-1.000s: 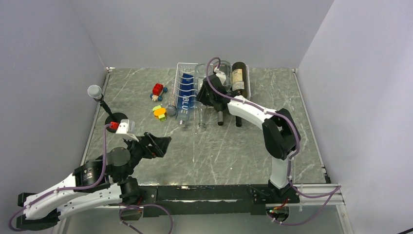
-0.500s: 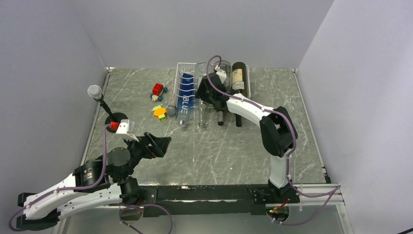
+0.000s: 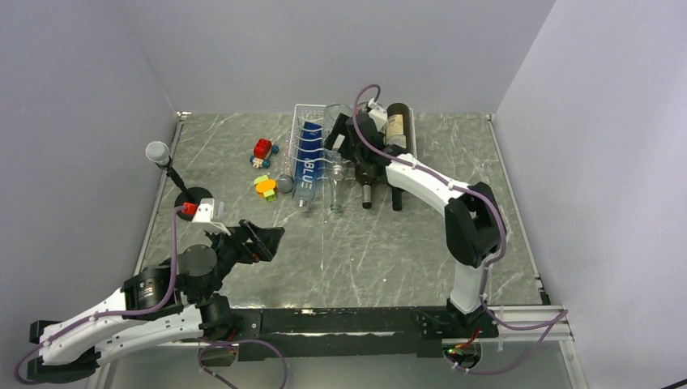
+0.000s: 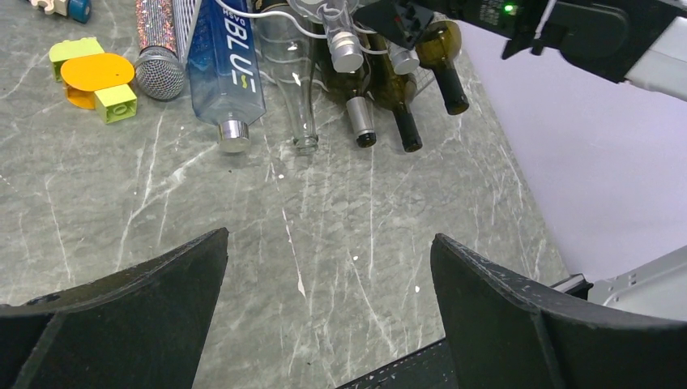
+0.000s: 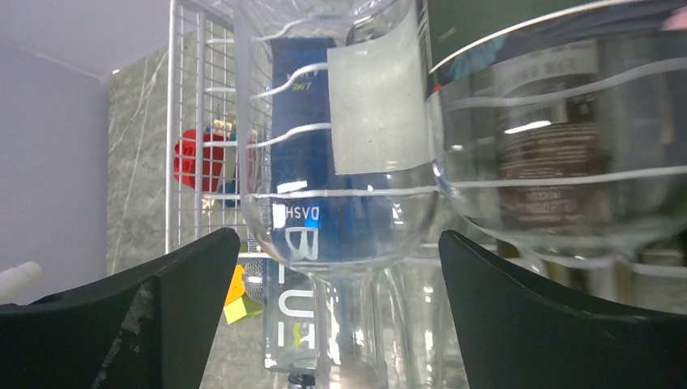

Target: Put the wine bottle on the wine rack

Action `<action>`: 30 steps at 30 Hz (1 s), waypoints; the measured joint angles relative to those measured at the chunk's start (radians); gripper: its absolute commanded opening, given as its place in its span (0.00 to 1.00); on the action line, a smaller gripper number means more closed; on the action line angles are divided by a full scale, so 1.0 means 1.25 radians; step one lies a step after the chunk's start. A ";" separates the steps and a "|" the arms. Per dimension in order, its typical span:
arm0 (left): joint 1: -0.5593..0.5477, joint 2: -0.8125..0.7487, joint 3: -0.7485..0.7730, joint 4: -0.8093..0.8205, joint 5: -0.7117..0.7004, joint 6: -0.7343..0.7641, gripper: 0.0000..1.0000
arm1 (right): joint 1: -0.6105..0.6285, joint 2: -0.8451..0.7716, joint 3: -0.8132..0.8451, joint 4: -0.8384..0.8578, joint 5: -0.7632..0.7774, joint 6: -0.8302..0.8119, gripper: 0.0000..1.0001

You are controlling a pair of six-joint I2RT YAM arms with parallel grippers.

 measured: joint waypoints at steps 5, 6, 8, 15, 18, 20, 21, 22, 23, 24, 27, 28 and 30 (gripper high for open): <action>0.000 0.000 0.003 -0.001 -0.007 -0.006 0.99 | 0.001 -0.089 -0.016 -0.053 0.043 -0.026 1.00; 0.000 0.000 0.005 -0.001 -0.008 -0.007 0.99 | 0.002 -0.106 -0.018 -0.064 0.052 -0.031 1.00; 0.000 0.001 0.009 -0.001 -0.011 -0.008 0.99 | 0.005 -0.150 -0.028 -0.088 0.072 -0.046 1.00; 0.000 0.041 0.036 -0.015 -0.026 -0.023 0.99 | 0.015 -0.326 -0.100 -0.165 0.117 -0.128 1.00; 0.000 0.063 0.053 -0.028 -0.018 -0.018 0.99 | 0.016 -0.431 -0.175 -0.204 0.135 -0.163 1.00; 0.000 0.066 0.058 -0.031 -0.009 -0.006 0.99 | 0.016 -0.515 -0.230 -0.241 0.150 -0.185 1.00; 0.000 0.064 0.059 -0.030 -0.006 0.003 0.99 | 0.016 -0.560 -0.252 -0.265 0.159 -0.196 1.00; 0.000 0.063 0.060 -0.031 -0.006 0.009 0.99 | 0.016 -0.594 -0.265 -0.284 0.164 -0.204 1.00; 0.000 0.061 0.061 -0.031 -0.006 0.013 0.99 | 0.016 -0.631 -0.275 -0.309 0.171 -0.213 1.00; 0.000 0.058 0.063 -0.036 -0.007 0.014 0.99 | 0.016 -0.665 -0.280 -0.333 0.180 -0.221 1.00; 0.000 0.042 0.084 -0.051 -0.014 0.017 0.99 | 0.016 -0.759 -0.294 -0.387 0.201 -0.242 1.00; 0.000 0.035 0.092 -0.052 -0.017 0.019 0.99 | 0.016 -0.792 -0.300 -0.406 0.207 -0.250 1.00; 0.000 0.021 0.106 -0.055 -0.023 0.025 0.99 | 0.016 -0.849 -0.311 -0.443 0.218 -0.262 1.00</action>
